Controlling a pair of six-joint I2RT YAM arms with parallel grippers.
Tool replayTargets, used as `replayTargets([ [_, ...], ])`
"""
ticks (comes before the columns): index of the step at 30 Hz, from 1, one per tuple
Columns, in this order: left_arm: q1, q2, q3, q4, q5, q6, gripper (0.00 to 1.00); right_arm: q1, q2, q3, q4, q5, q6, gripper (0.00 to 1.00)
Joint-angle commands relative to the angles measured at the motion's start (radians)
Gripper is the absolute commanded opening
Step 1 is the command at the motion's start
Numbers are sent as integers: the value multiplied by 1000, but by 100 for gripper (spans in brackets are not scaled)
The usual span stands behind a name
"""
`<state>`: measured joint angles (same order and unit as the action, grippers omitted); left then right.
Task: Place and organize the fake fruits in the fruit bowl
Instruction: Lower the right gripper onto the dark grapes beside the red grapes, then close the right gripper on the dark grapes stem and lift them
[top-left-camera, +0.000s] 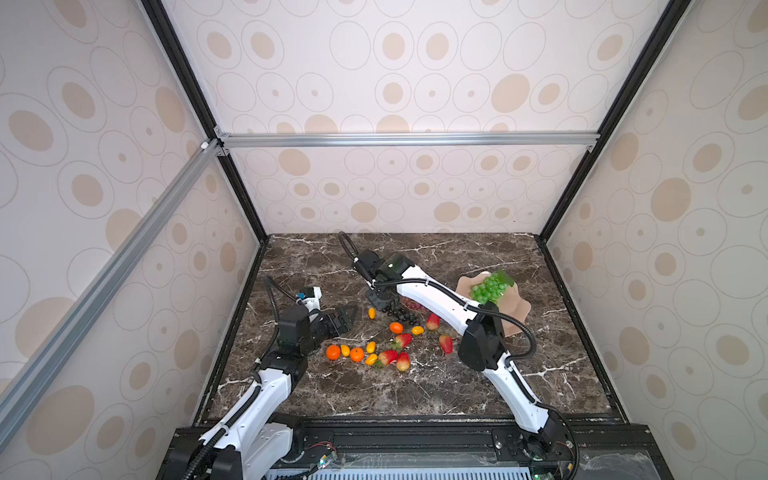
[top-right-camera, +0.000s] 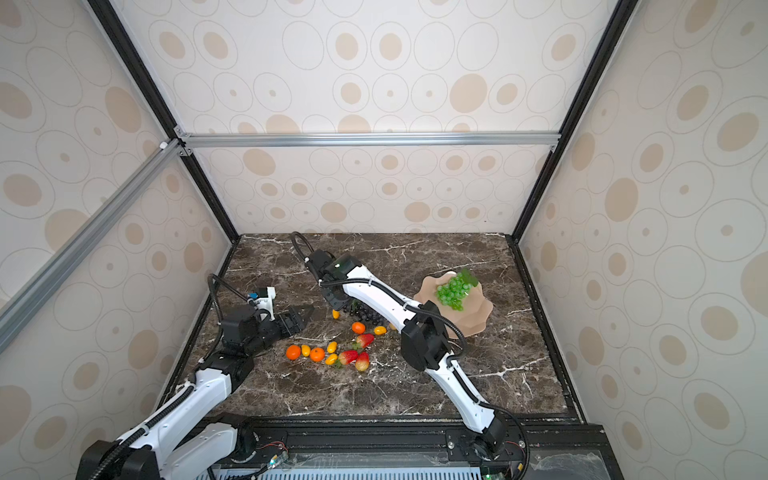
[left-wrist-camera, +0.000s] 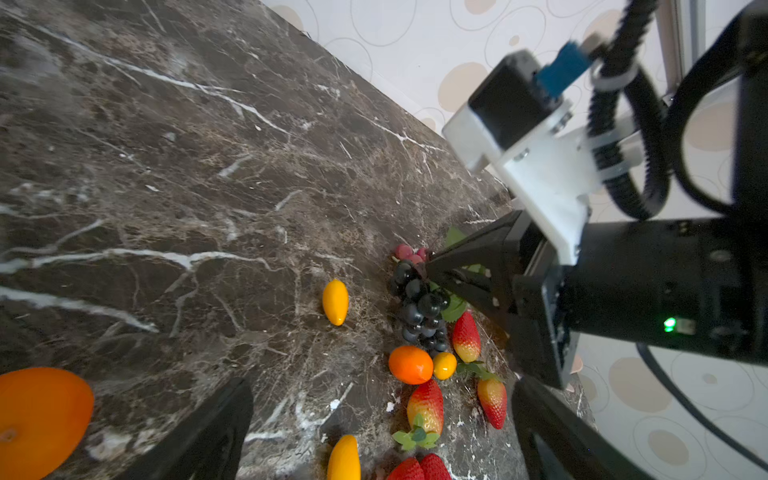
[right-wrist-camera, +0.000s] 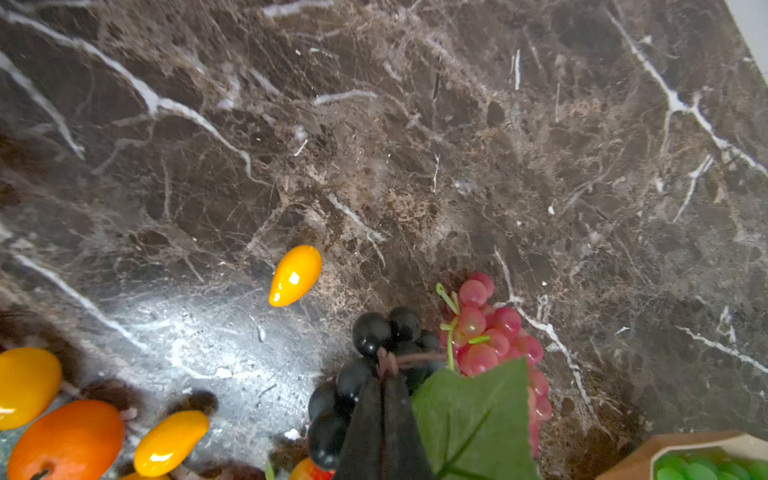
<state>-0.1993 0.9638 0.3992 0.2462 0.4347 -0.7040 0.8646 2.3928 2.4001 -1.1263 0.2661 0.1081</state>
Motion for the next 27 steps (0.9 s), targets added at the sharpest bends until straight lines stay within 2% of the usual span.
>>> replayTargets([
  [1,-38,7,40,71,-22,23,98,-8,-63,-34,-4,14,21,0],
  [14,-201,98,119,88,-98,76,98,-25,-211,-185,38,60,44,0],
  [27,-317,148,174,122,-153,121,98,-60,-368,-289,98,5,90,0],
])
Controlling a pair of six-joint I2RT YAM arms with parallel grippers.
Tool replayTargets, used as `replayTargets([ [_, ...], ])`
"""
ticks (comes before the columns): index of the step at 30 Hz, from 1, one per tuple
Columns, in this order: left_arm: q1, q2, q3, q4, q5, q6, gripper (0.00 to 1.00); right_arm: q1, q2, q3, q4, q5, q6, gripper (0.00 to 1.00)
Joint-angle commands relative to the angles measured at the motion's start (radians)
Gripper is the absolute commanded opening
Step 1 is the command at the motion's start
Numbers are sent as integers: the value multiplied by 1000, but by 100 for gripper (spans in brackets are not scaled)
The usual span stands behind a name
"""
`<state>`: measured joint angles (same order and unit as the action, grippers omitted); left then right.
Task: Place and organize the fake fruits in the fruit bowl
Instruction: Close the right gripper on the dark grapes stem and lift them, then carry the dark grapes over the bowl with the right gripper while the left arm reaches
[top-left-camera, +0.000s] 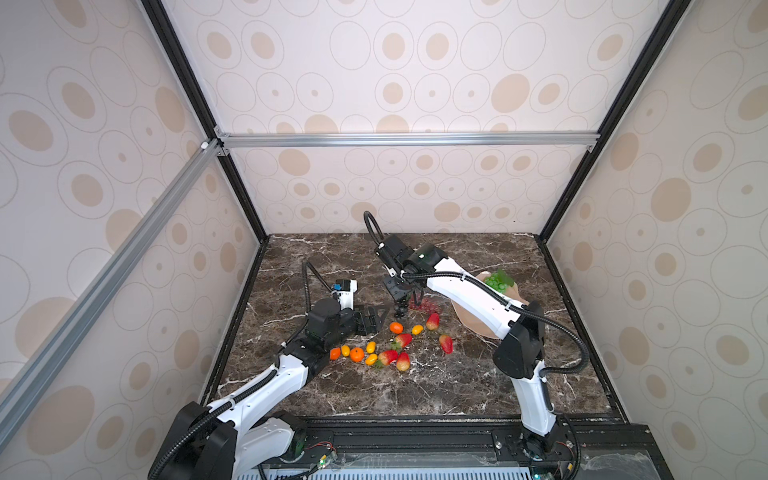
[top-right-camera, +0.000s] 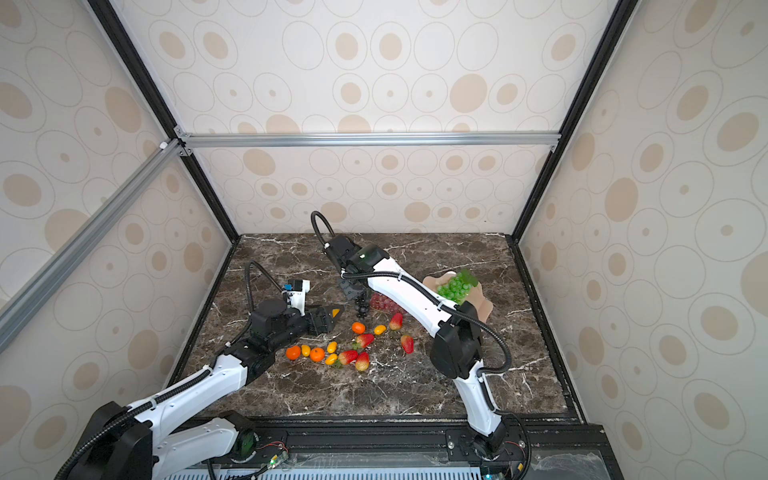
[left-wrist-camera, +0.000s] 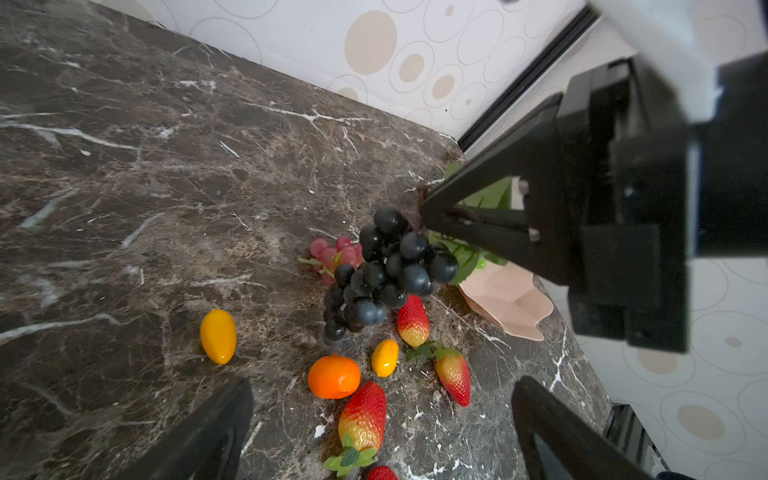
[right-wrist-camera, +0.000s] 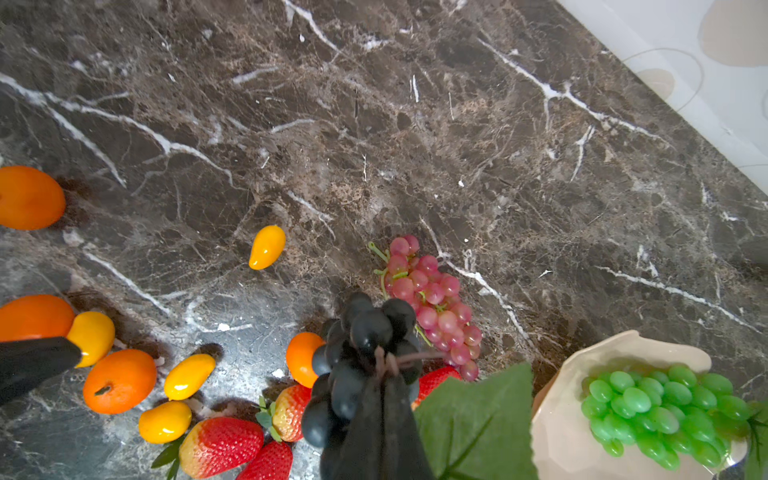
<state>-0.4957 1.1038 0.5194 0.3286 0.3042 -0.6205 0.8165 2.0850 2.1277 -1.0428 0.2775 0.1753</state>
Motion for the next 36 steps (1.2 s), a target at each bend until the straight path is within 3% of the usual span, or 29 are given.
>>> replayTargets([
  [1,-28,13,61,37,-23,42,98,-13,-71,-23,16,-5,25,0],
  [10,-102,87,121,46,-51,68,98,-39,-232,-125,36,32,46,0],
  [15,-156,161,179,53,-75,78,98,-73,-372,-259,82,60,64,0],
  [27,-295,404,398,29,-121,116,98,-249,-635,-511,95,51,96,0],
  [36,-390,615,616,-36,-164,148,98,-402,-715,-635,115,8,94,0],
])
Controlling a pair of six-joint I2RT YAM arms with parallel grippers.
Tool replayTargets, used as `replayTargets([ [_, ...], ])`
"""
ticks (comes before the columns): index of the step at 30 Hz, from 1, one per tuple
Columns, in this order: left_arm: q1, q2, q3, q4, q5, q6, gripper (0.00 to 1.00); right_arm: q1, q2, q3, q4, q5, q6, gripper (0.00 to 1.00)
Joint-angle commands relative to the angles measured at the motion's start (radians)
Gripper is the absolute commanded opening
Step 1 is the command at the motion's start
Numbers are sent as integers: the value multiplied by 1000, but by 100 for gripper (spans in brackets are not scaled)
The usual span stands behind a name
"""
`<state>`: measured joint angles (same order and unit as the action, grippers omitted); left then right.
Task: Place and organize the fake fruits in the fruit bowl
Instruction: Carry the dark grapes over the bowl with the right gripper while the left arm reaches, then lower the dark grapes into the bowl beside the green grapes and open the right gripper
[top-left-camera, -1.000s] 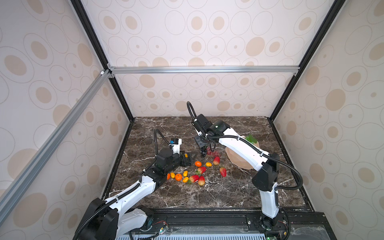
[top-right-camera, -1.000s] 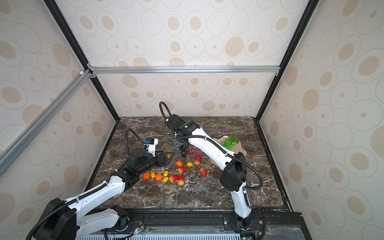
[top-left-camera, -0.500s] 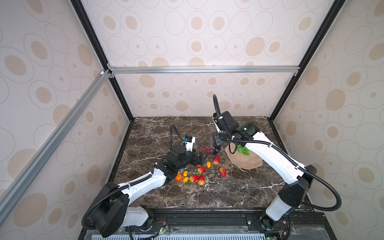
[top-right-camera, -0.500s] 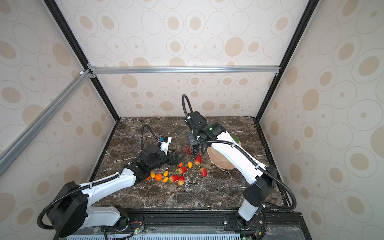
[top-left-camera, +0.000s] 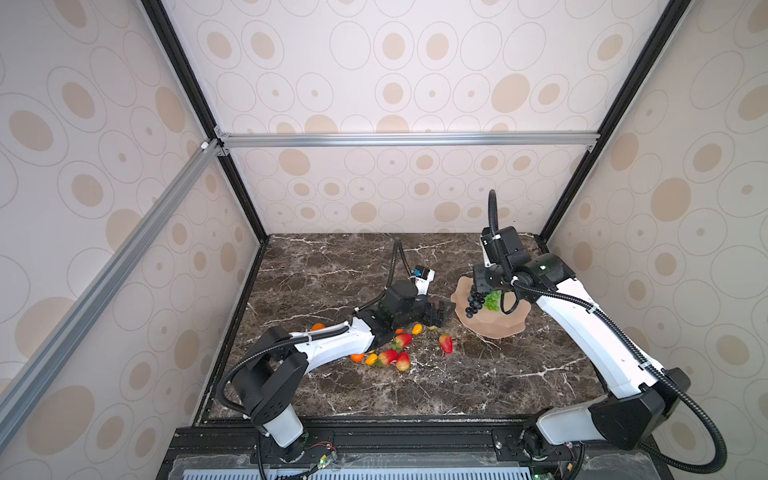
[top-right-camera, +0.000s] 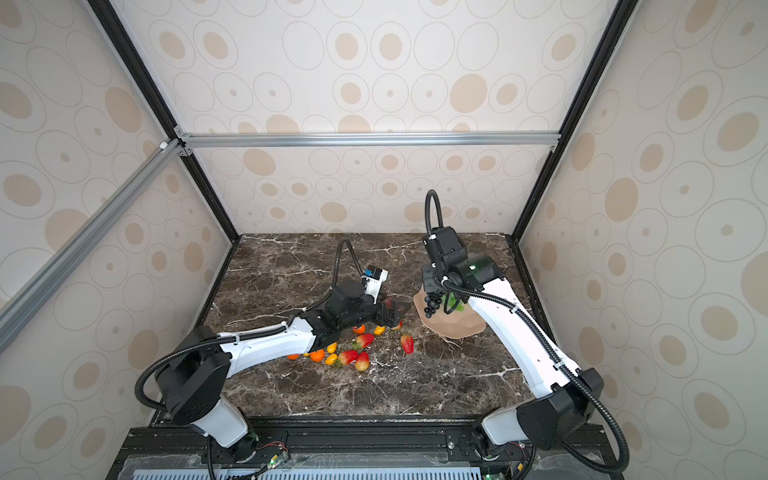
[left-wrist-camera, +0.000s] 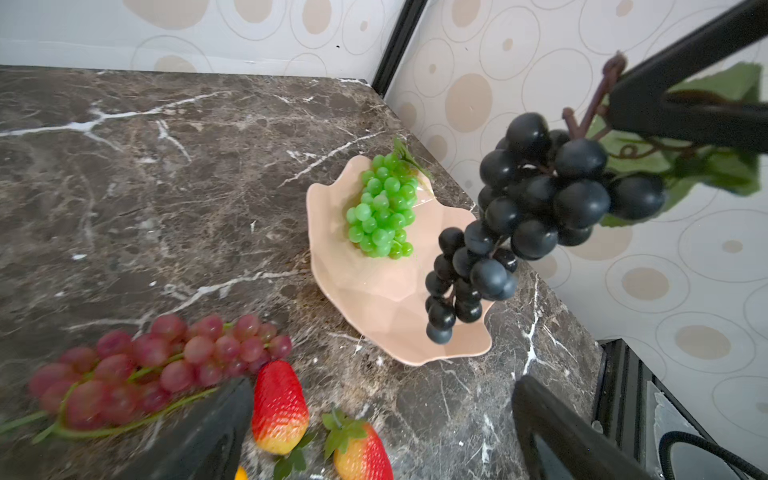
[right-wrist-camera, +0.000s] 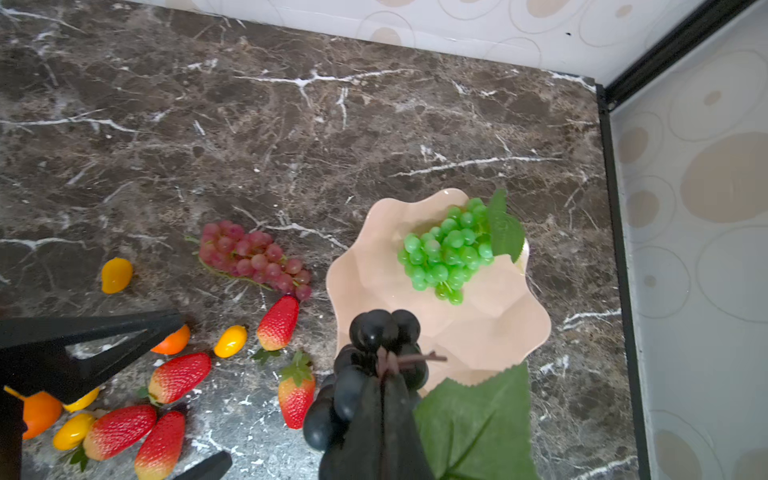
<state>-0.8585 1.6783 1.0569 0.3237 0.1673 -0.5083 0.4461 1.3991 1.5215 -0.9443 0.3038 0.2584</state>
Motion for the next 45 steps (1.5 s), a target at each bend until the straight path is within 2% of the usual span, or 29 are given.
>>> replayTargets([
  [1,-36,60,98,-36,-33,42,98,-48,-32,-41,21,-29,10,0],
  [14,-112,260,307,-144,-130,71,98,-212,-26,-141,87,-117,6,0],
  [45,-134,332,359,-179,-119,61,98,-370,211,-92,128,-116,-23,0],
])
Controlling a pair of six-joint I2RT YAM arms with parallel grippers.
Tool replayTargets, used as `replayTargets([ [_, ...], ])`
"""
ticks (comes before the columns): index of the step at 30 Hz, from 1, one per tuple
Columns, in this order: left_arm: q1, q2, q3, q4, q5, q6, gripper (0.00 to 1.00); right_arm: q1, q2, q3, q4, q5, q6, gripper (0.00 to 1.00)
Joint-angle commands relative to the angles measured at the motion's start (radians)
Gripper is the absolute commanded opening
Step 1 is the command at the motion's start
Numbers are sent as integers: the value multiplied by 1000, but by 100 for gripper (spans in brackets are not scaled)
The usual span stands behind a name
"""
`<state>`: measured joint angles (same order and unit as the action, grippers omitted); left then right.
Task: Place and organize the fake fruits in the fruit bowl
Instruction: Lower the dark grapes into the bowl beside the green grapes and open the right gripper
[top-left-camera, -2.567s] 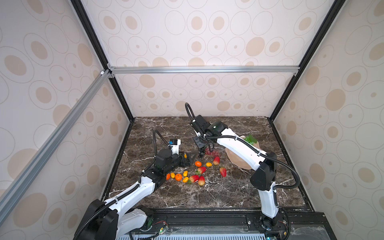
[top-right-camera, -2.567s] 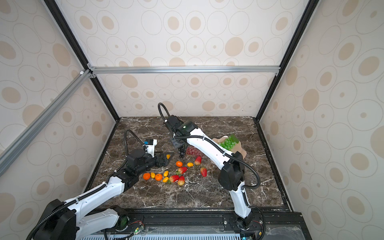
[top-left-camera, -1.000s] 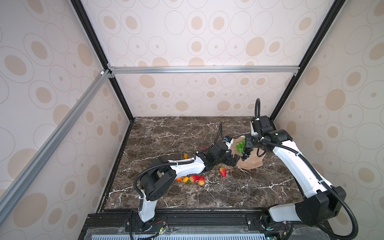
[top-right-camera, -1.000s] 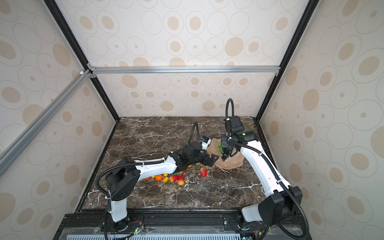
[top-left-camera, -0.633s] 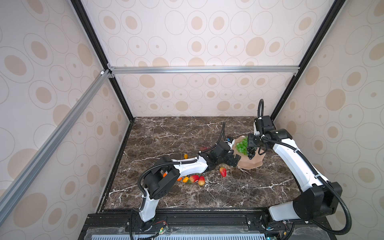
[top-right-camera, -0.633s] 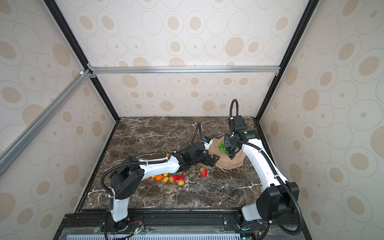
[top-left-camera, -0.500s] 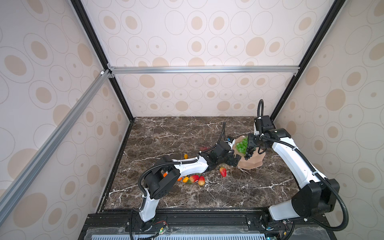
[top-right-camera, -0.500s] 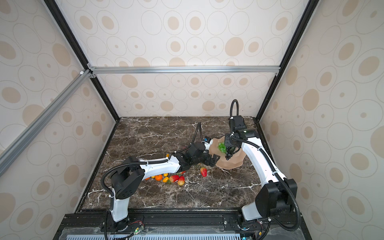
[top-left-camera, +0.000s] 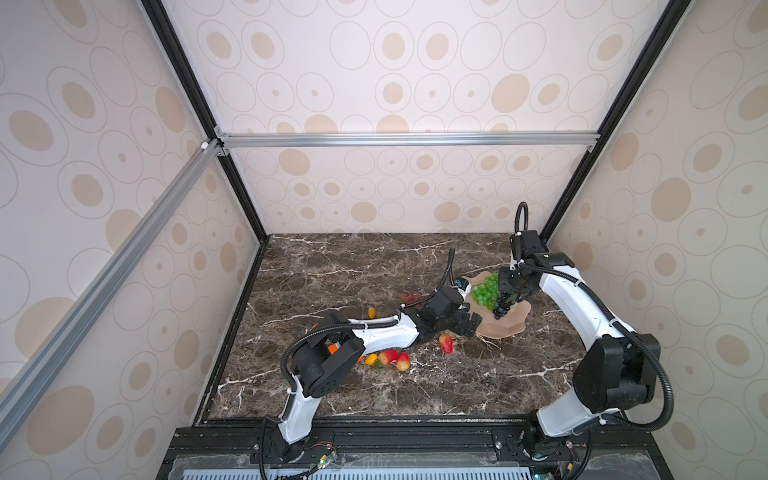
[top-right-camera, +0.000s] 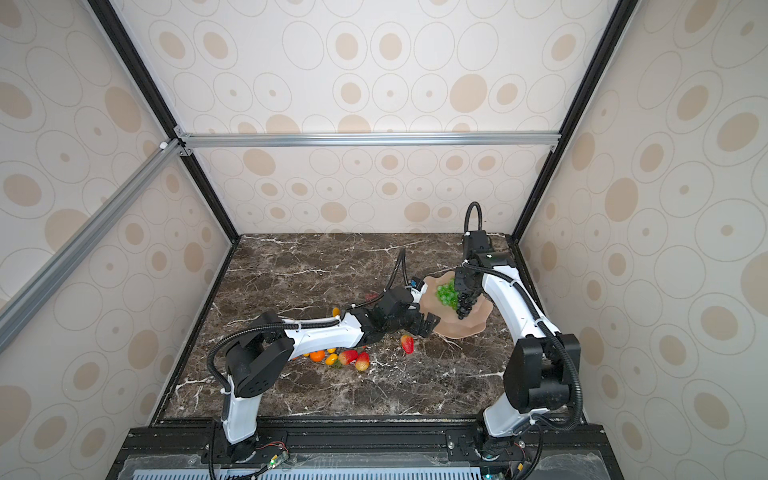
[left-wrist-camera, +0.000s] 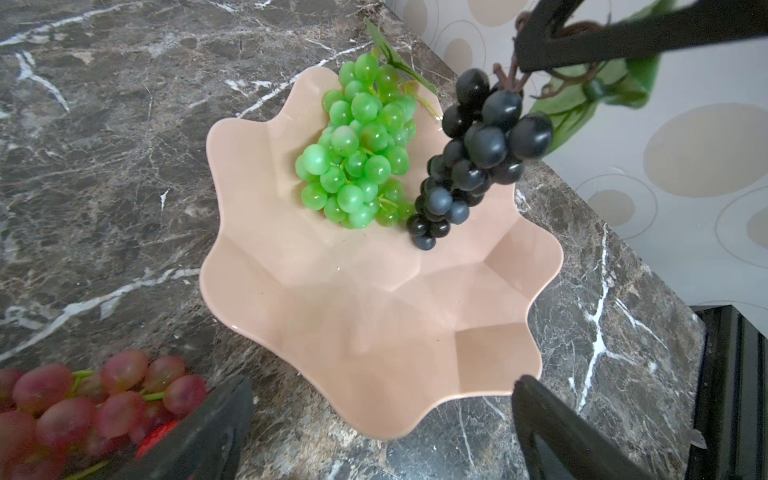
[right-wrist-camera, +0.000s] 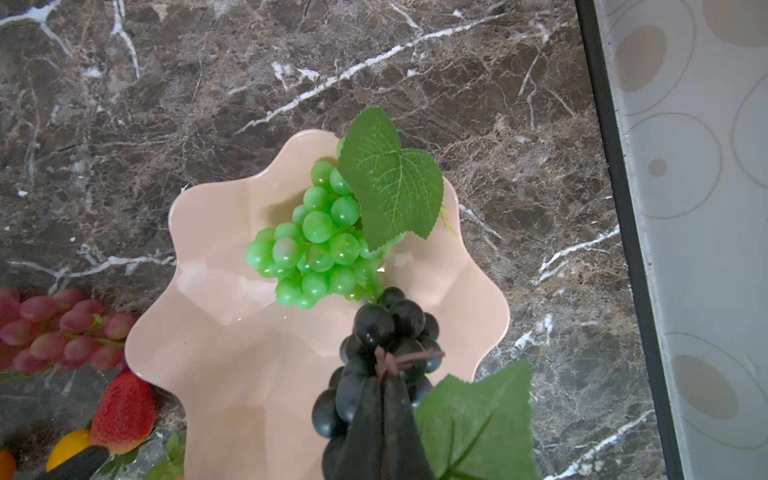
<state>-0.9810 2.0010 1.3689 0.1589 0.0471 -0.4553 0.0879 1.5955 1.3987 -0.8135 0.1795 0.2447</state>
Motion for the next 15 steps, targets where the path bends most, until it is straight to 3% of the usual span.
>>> replayTargets([
  [1,-12,10,45,-14,2,9,98,-13,22,33,-3,14,-11,0],
  [15,-13,3,35,-14,1,4,98,-24,161,128,-53,181,-17,0],
])
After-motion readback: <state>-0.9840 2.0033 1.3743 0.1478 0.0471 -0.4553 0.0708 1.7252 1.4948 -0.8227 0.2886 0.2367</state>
